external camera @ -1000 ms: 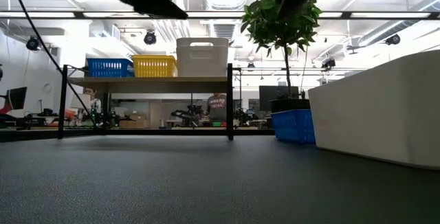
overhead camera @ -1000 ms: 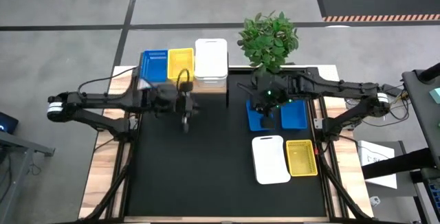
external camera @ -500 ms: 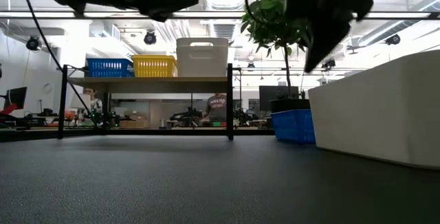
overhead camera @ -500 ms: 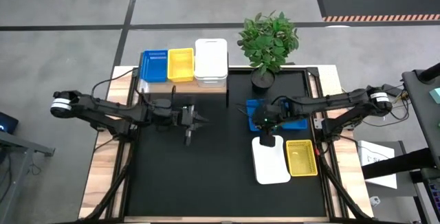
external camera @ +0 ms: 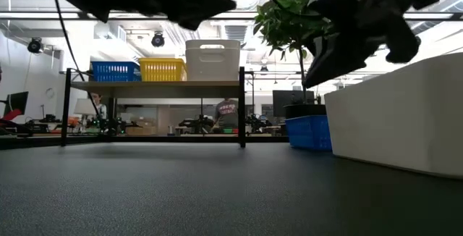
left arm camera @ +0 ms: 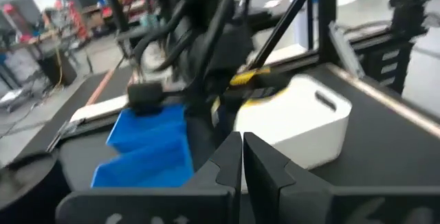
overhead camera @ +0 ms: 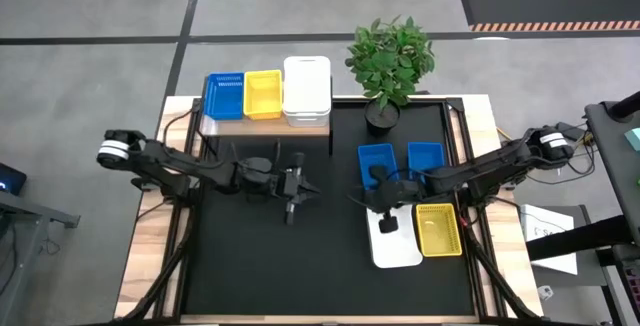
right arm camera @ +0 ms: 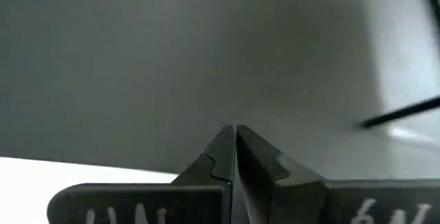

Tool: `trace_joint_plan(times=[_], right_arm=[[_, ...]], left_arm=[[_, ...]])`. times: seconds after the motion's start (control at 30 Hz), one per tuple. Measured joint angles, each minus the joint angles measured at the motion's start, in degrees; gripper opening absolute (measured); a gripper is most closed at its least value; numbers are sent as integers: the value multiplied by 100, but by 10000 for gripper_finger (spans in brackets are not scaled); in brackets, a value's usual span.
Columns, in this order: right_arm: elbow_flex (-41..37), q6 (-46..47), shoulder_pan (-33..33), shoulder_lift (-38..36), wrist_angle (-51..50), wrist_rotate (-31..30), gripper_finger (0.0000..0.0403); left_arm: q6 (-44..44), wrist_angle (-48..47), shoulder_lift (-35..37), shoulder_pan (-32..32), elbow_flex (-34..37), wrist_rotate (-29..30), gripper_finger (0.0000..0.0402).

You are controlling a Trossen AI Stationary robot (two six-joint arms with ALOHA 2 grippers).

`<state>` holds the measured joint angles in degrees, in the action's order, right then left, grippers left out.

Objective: Stack baskets on shelf by color
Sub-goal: Stack the left blue bin into the blue bin on the shelf

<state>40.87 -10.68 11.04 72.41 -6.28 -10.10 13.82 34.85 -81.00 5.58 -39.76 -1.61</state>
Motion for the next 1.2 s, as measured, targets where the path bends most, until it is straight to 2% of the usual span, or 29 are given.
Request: trace_joint_plan(times=[0.1, 0.23, 0.6, 0.8, 0.9, 1.0, 1.1, 1.2], right_arm=[[-323, -563, -62, -129, 745, -16, 8], [-614, -934, -67, -420, 1133, -3, 9], [-1607, -1116, -69, -1944, 1873, -2, 9], [-1872, -1014, -69, -2872, 1591, -3, 9], [-1873, -649, -69, -3323, 1056, -27, 9], [-1876, -144, -69, -3627, 687, -62, 9], [-1871, 299, -69, -3695, 476, -109, 19], [-1864, 723, -67, -3551, 125, -507, 51]], left_arm=[[0, 195, -167, 104, -143, -1, 0], [-4, 216, -323, 163, -367, -4, 0], [-185, 216, -709, 167, -861, -1, 0], [-449, 163, -1177, 167, -1361, 35, 0], [-457, -456, -1304, 169, -1673, 79, 0], [-459, -1492, -1317, 186, -1937, 481, 0], [-466, -2096, -1337, 193, -2073, 897, 0], [-466, -2140, -1326, 197, -2062, 943, 0]])
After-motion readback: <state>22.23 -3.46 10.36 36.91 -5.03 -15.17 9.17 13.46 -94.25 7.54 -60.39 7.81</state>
